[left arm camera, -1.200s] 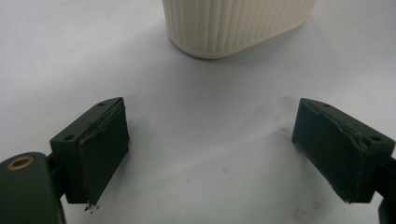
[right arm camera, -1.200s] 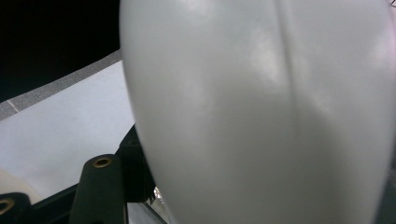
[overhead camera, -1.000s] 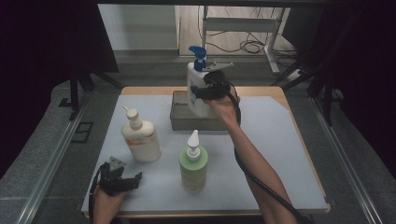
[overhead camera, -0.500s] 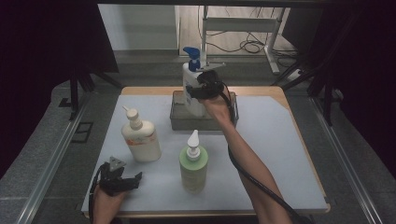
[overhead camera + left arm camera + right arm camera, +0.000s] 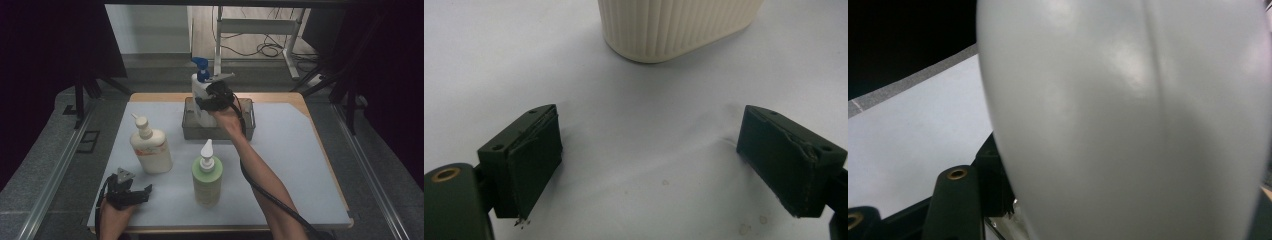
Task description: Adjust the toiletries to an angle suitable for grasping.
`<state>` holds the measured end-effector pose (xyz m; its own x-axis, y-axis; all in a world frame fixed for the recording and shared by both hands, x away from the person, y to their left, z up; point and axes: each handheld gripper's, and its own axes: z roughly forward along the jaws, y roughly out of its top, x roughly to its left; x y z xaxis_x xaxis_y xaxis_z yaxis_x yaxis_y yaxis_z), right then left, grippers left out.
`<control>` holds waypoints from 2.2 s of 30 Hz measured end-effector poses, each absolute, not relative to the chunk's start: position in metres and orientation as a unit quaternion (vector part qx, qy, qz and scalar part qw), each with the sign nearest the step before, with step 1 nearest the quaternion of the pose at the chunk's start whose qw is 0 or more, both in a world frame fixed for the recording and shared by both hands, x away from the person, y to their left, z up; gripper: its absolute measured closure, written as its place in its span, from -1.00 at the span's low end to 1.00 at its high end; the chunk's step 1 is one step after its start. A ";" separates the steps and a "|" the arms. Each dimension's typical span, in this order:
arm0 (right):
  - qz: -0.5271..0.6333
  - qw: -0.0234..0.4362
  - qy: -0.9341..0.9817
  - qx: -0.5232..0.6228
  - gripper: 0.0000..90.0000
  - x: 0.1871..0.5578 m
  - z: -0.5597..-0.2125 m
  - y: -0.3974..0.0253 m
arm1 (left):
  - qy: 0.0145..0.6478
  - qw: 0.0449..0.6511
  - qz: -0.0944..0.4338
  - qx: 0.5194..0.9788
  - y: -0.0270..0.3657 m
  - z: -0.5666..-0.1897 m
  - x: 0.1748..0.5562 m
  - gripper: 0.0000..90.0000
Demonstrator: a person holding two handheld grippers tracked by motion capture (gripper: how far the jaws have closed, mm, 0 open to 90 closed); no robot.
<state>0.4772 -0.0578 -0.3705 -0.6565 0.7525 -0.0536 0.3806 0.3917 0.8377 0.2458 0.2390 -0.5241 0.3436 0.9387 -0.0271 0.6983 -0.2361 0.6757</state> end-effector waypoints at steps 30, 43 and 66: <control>0.404 0.193 0.817 0.363 -0.16 0.478 -0.403 -0.052 | 0.538 0.305 0.198 0.761 0.239 -0.524 0.246 -0.76; 0.400 0.188 0.819 0.365 -0.17 0.480 -0.410 -0.050 | 0.538 0.305 0.198 0.761 0.239 -0.524 0.246 -0.76; 0.411 0.184 0.817 0.360 -0.53 0.482 -0.411 -0.056 | 0.538 0.306 0.198 0.760 0.239 -0.524 0.246 -0.76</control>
<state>0.4821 -0.0560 -0.4113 -0.6732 0.7394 -0.0046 0.4378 0.4036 0.8034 0.2458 0.2386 -0.5244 0.3415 0.9394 -0.0285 0.6967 -0.2327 0.6785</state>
